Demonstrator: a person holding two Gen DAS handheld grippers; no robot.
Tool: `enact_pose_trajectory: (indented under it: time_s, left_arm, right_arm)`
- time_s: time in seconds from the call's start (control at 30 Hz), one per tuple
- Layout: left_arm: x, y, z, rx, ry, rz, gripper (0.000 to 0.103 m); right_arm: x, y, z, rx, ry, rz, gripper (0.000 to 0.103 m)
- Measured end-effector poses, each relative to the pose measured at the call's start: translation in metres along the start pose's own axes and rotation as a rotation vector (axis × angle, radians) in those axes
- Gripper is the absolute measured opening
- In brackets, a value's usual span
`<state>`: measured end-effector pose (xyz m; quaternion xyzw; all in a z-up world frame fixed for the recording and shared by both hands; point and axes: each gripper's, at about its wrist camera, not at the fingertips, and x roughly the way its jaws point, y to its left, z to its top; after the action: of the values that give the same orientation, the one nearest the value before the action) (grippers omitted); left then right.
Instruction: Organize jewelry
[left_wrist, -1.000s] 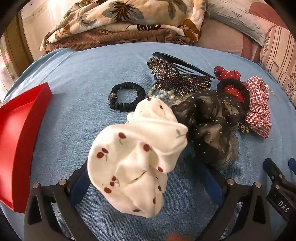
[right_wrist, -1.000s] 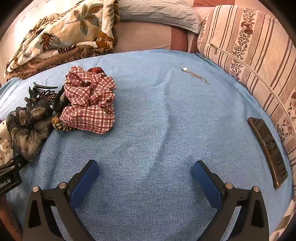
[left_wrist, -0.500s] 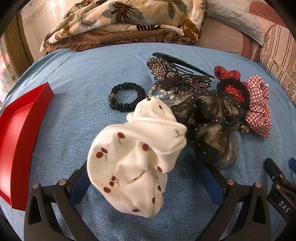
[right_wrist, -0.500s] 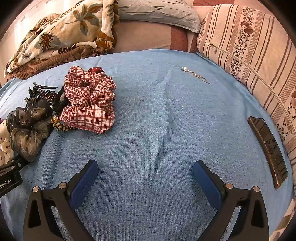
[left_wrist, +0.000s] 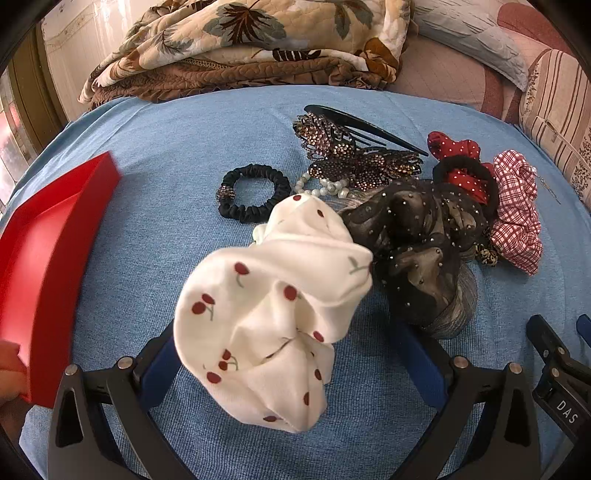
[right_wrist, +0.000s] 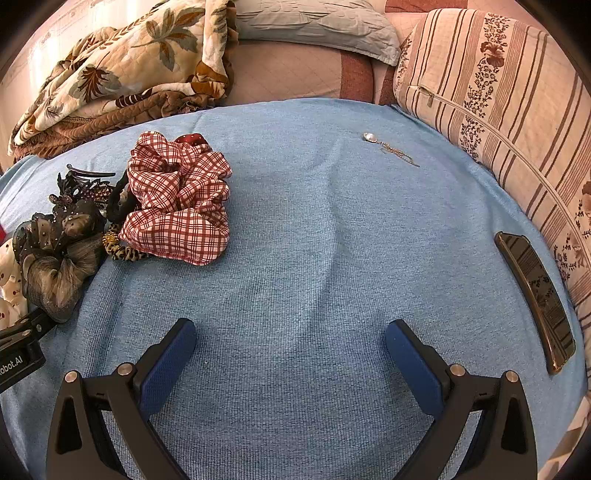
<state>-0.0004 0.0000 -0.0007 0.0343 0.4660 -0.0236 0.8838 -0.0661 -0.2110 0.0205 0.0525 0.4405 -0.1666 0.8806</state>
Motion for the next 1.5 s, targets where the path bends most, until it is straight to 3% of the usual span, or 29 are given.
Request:
enact_pose_trajectory:
  time_s: [0.8,0.9,1.07,1.2,1.3,1.5]
  left_arm:
    - [-0.002,0.000,0.000,0.000,0.007,-0.006,0.103]
    - [-0.005,0.001,0.001,0.059,0.050,-0.038,0.103]
    - [-0.023,0.008,-0.008,0.099,0.071,-0.088,0.103]
    - [-0.067,0.025,-0.024,0.077,-0.024,-0.100,0.103]
    - [-0.116,0.039,-0.033,0.092,-0.155,-0.056,0.103]
    - [-0.196,0.074,-0.050,0.024,-0.313,-0.060,0.103]
  right_arm:
    - [0.001,-0.004,0.001,0.018,0.017,0.031,0.103]
    - [0.002,-0.005,0.003,0.036,0.068,0.036,0.103]
    - [-0.004,-0.004,-0.002,0.023,0.051,0.052,0.103]
    - [-0.021,-0.003,-0.010,0.024,0.002,0.034,0.102]
    - [-0.043,-0.004,-0.018,0.038,-0.037,0.026,0.102]
    - [-0.118,0.003,-0.037,0.026,-0.194,0.009,0.102]
